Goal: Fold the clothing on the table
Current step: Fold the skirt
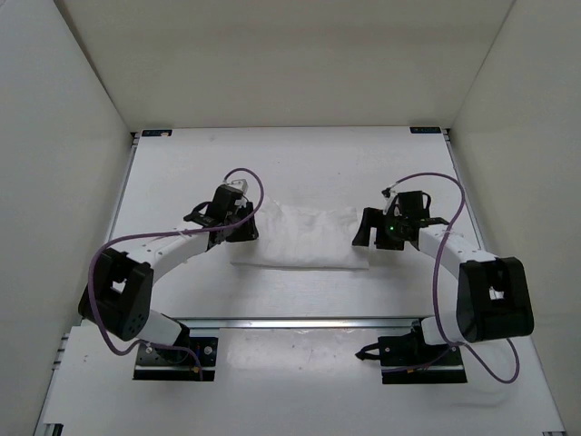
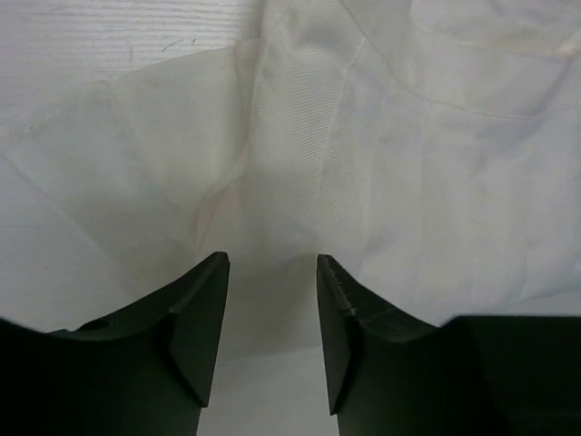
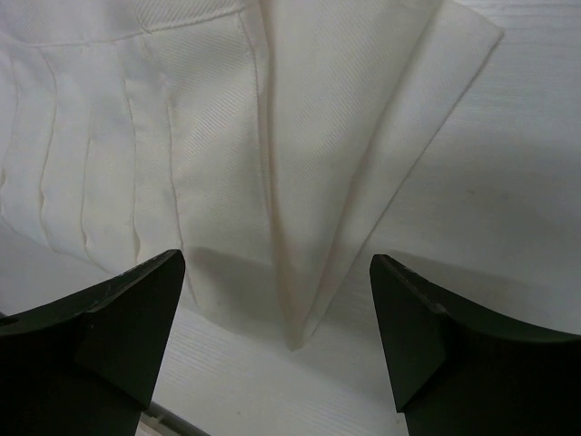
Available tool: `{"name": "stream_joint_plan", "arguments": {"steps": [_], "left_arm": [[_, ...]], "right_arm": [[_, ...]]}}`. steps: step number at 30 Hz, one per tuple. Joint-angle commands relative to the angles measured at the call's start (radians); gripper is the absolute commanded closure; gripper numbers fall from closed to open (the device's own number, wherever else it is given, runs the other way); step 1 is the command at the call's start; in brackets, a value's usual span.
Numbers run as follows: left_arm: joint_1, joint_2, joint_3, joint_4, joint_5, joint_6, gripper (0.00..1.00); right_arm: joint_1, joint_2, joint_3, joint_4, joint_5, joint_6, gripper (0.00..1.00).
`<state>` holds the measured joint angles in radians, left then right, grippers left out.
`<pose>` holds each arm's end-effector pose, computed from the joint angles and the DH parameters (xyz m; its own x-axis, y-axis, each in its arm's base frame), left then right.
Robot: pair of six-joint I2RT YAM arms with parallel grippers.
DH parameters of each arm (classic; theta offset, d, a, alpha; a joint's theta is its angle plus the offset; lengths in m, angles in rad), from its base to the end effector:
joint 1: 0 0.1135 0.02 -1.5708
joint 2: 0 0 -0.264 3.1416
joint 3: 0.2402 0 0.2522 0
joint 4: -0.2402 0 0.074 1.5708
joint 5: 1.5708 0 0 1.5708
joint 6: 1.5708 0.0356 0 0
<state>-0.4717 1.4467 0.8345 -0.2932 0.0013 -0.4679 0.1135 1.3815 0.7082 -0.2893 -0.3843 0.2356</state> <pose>0.2583 -0.1318 0.1976 -0.8307 -0.0825 -0.5506 0.0902 0.9559 -0.2794 0.2572 0.0427 0.1791 -0.8671 0.1190 -0.4838 -0.1187 0.8938 0.4326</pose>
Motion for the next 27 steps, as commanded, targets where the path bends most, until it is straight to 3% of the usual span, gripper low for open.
{"name": "stream_joint_plan", "arguments": {"steps": [1, 4, 10, 14, 15, 17, 19, 21, 23, 27], "left_arm": [[-0.012, 0.007, 0.026, -0.029, -0.073, 0.015, 0.44], [-0.019, 0.015, 0.034, -0.049, -0.096, 0.023, 0.36], [0.001, 0.043, 0.026, -0.095, -0.144, 0.038, 0.40], [0.010, 0.067, 0.028, -0.093, -0.135, 0.048, 0.54], [0.004, 0.076, 0.025, -0.090, -0.123, 0.046, 0.62], [-0.002, 0.089, 0.023, -0.086, -0.110, 0.051, 0.67], [-0.016, 0.107, 0.021, -0.081, -0.104, 0.045, 0.72], [-0.022, 0.122, 0.018, -0.069, -0.072, 0.043, 0.82], [-0.025, 0.148, 0.028, -0.060, -0.051, 0.041, 1.00], [-0.047, 0.217, 0.086, -0.057, -0.012, 0.041, 1.00]], "right_arm": [[0.037, 0.045, 0.037, 0.032, 0.027, -0.021, 0.19], [0.060, 0.099, 0.056, 0.027, 0.041, -0.031, 0.22], [0.063, 0.146, 0.080, 0.016, 0.039, -0.044, 0.29], [0.052, 0.175, 0.089, 0.032, 0.022, -0.041, 0.40], [0.049, 0.179, 0.092, 0.030, 0.018, -0.044, 0.47], [0.052, 0.208, 0.109, 0.032, 0.010, -0.048, 0.60], [0.061, 0.231, 0.141, 0.016, 0.013, -0.056, 0.86], [0.061, 0.251, 0.172, -0.008, 0.007, -0.061, 1.00], [0.068, 0.252, 0.215, -0.028, 0.002, -0.055, 1.00], [0.083, 0.228, 0.325, -0.088, 0.028, -0.074, 1.00]]}}
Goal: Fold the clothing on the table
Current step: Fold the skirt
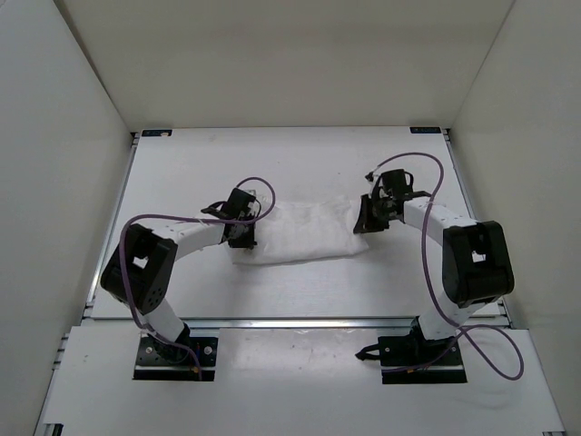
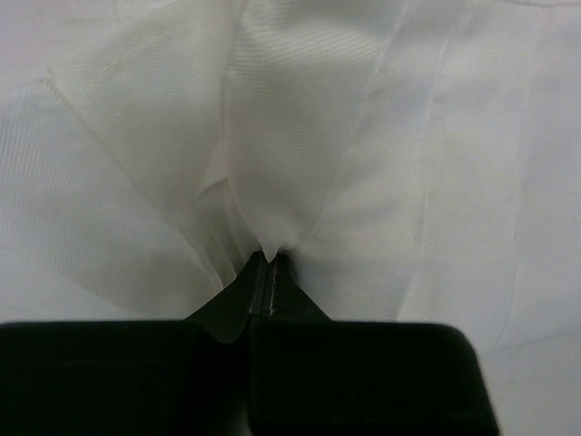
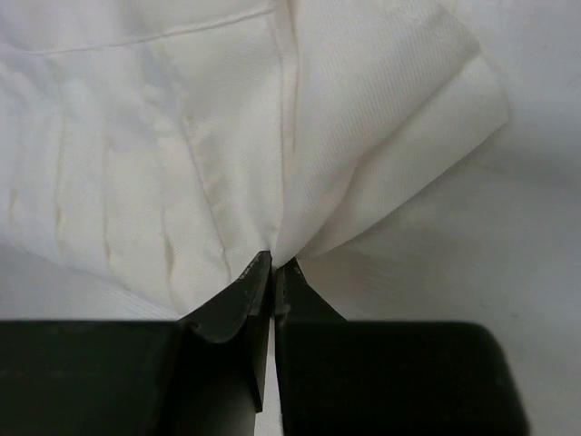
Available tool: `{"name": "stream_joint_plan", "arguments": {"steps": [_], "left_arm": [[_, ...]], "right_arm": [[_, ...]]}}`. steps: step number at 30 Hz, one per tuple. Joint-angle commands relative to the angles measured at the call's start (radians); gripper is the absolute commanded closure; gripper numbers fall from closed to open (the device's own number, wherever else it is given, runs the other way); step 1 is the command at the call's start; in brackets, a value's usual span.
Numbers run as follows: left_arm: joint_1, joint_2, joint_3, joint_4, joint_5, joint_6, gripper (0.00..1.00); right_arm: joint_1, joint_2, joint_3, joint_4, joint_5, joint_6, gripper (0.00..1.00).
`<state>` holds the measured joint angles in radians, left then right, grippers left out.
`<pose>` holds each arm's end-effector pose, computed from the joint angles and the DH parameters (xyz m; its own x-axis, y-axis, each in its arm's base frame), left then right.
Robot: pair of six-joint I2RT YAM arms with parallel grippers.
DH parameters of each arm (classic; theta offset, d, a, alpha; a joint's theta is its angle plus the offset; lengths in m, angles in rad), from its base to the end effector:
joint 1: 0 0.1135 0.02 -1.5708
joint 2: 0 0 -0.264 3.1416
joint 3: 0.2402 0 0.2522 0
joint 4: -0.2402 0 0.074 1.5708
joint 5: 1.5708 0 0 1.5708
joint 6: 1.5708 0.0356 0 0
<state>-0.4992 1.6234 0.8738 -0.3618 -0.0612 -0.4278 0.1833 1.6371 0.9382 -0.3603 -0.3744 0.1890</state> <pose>0.2667 -0.1430 0.1560 -0.9044 0.0215 -0.4262 0.0866 0.9872 -0.1341 0.3084 0.0704 0.1718 -0.9070 0.0097 -0.4209 -0.1784 0.8966 0.4052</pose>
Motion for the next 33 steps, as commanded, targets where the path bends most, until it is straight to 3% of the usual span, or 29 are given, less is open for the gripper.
{"name": "stream_joint_plan", "arguments": {"steps": [1, 7, 17, 22, 30, 31, 33], "left_arm": [[-0.033, 0.065, 0.071, 0.023, 0.057, -0.009, 1.00], [-0.041, 0.203, 0.207, 0.079, 0.190, -0.045, 1.00], [-0.093, 0.438, 0.487, 0.099, 0.408, -0.089, 1.00], [-0.096, 0.443, 0.450, 0.155, 0.460, -0.132, 1.00], [-0.056, 0.428, 0.370, 0.225, 0.532, -0.175, 1.00], [-0.047, 0.420, 0.355, 0.237, 0.534, -0.175, 1.00], [-0.055, 0.409, 0.343, 0.251, 0.538, -0.186, 1.00]], "right_arm": [[0.005, -0.031, 0.134, -0.046, 0.015, -0.037, 1.00], [0.036, -0.042, 0.338, -0.118, -0.037, -0.066, 1.00], [0.228, 0.049, 0.409, -0.017, -0.156, 0.050, 1.00], [0.306, 0.124, 0.453, 0.029, -0.166, 0.092, 1.00], [0.326, 0.221, 0.488, 0.030, -0.179, 0.107, 1.00], [0.328, 0.224, 0.491, 0.035, -0.181, 0.127, 0.98], [0.321, 0.215, 0.494, 0.040, -0.182, 0.139, 0.82]]}}
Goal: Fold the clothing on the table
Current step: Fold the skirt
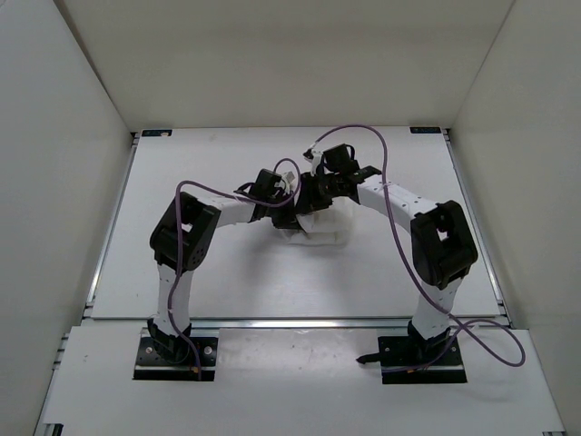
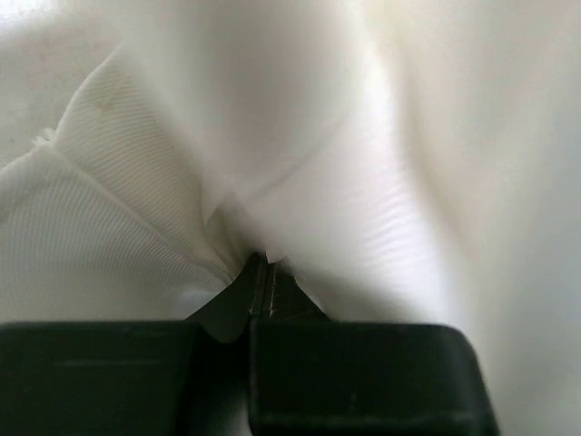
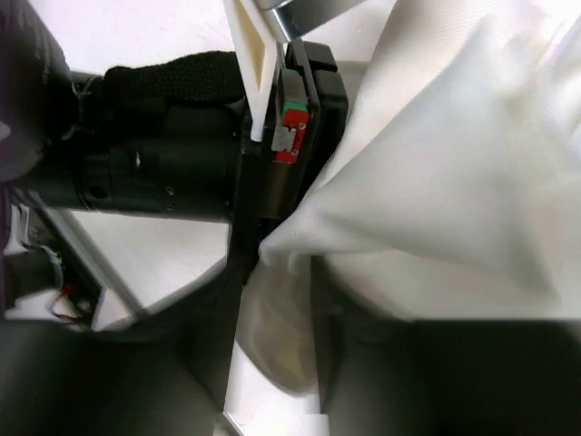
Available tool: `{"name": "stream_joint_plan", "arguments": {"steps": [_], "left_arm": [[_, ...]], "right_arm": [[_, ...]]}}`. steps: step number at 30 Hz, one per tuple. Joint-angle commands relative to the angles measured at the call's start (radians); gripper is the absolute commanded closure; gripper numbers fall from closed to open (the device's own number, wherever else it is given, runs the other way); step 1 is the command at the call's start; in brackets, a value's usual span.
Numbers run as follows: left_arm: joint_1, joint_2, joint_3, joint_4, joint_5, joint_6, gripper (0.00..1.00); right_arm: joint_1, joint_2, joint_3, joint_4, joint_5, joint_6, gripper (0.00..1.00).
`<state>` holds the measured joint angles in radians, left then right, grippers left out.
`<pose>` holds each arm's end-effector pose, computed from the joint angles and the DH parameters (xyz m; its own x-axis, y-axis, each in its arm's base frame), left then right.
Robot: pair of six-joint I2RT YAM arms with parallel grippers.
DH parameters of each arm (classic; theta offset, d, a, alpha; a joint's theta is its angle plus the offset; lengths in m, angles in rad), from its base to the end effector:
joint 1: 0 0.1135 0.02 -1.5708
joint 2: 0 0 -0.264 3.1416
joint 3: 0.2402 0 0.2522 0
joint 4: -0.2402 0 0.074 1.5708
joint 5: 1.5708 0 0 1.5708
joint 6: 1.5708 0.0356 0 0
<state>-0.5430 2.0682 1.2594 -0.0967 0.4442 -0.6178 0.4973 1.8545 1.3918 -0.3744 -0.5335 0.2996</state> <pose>0.3551 -0.2322 0.1262 -0.9509 -0.0370 -0.3074 0.1753 0.7539 -0.6332 0.3517 0.2115 0.2336 -0.8332 -0.1631 -0.5283 -0.4858 0.6724 0.5585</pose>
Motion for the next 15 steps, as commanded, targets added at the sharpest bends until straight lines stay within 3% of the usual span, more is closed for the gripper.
{"name": "stream_joint_plan", "arguments": {"steps": [1, 2, 3, 4, 6, 8, 9, 11, 15], "left_arm": [[-0.003, -0.042, -0.049, -0.008, 0.034, -0.002, 1.00], [0.005, -0.055, -0.057, -0.002, 0.045, -0.006, 1.00], [0.009, -0.065, -0.067, 0.018, 0.051, -0.013, 1.00], [0.018, -0.089, -0.081, 0.018, 0.057, -0.017, 1.00], [0.041, -0.146, -0.084, 0.034, 0.065, -0.023, 0.88], [0.063, -0.198, -0.086, 0.017, 0.054, -0.017, 0.66], [0.075, -0.239, -0.089, 0.014, 0.036, -0.020, 0.63], [0.101, -0.304, -0.121, 0.018, 0.024, -0.019, 0.47], [0.181, -0.428, -0.135, -0.007, -0.024, -0.017, 0.35]], "right_arm": [[0.014, -0.014, 0.044, 0.051, -0.008, 0.021, 0.62], [0.011, -0.030, 0.049, 0.049, 0.022, 0.012, 0.47], [0.014, -0.061, 0.043, 0.040, 0.036, 0.012, 0.44], [0.004, -0.080, 0.049, 0.034, 0.035, 0.012, 0.42], [-0.018, -0.156, 0.044, 0.048, 0.024, 0.041, 0.41], [-0.057, -0.226, 0.001, 0.072, 0.027, 0.068, 0.39], [-0.065, -0.276, -0.011, 0.097, 0.030, 0.078, 0.38], [-0.089, -0.337, -0.062, 0.107, 0.055, 0.070, 0.35], [-0.152, -0.417, -0.158, 0.106, 0.107, 0.053, 0.42]]}}
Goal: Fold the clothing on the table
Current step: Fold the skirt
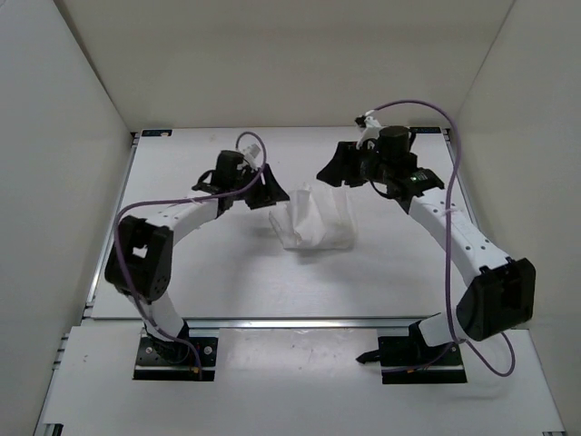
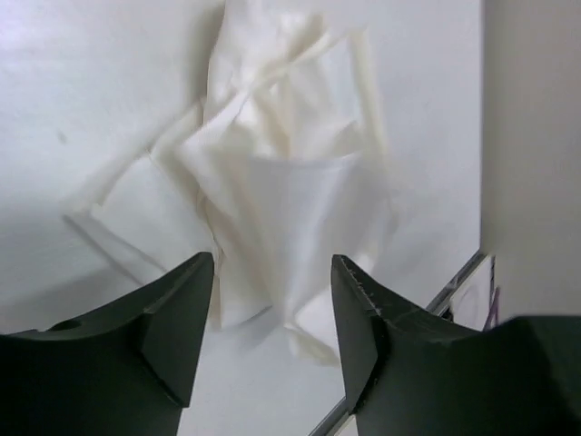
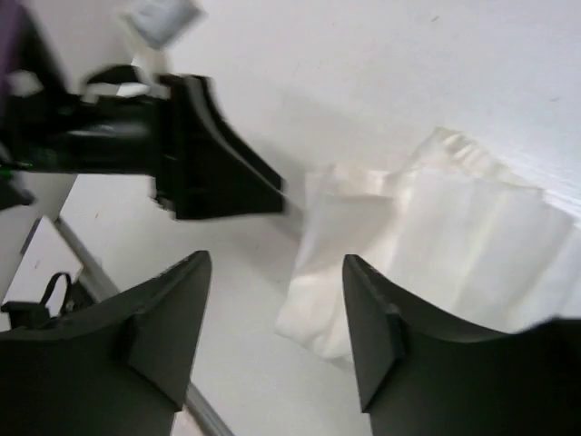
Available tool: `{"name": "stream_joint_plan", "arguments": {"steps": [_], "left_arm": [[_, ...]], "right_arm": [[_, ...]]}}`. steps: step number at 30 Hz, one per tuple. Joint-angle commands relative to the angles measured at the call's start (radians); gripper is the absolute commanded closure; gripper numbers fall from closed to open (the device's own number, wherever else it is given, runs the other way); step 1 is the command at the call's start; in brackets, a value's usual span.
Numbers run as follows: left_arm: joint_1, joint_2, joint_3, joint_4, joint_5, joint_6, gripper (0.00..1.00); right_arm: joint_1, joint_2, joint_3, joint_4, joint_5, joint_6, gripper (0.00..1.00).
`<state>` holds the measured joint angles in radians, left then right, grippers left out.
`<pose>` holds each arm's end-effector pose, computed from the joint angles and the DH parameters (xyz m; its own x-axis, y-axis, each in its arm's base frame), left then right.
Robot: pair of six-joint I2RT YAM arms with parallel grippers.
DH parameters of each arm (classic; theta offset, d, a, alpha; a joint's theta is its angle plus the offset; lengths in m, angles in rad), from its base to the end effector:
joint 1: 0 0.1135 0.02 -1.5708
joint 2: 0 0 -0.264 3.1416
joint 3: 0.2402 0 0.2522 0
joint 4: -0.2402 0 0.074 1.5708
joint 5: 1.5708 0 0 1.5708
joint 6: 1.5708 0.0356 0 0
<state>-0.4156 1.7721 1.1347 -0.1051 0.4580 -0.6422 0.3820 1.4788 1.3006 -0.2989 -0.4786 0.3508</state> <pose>0.3444 -0.1692 0.2030 -0.8908 -0.1941 -0.4109 0.1582 0.7153 -0.6807 0.3106 0.1424 0.3435 -0.6443 0.0699 -0.7616 -0.5208 0.6891 0.5039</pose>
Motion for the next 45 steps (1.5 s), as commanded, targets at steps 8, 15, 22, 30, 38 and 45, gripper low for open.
{"name": "stream_joint_plan", "arguments": {"steps": [8, 15, 22, 30, 38, 45], "left_arm": [[0.031, -0.209, -0.019, 0.034, -0.028, -0.003, 0.47], [-0.110, -0.169, -0.065, 0.122, 0.011, -0.068, 0.90], [-0.160, -0.165, -0.185, 0.105, -0.047, -0.039, 1.00], [-0.183, -0.028, -0.167, 0.009, -0.143, 0.053, 1.00], [-0.161, 0.018, -0.113, -0.060, -0.260, 0.102, 1.00], [-0.117, -0.123, -0.055, -0.180, -0.312, 0.183, 0.52]], "right_arm": [[-0.107, -0.019, -0.274, 0.102, 0.051, -0.039, 0.97], [-0.025, 0.139, -0.293, 0.191, 0.012, -0.026, 1.00], [0.076, 0.271, -0.290, 0.317, -0.015, 0.048, 1.00], [0.086, 0.305, -0.244, 0.337, 0.012, 0.053, 1.00], [-0.021, 0.091, -0.152, 0.110, 0.097, -0.044, 0.55], [-0.159, -0.034, -0.141, -0.149, 0.282, -0.065, 0.01]]}}
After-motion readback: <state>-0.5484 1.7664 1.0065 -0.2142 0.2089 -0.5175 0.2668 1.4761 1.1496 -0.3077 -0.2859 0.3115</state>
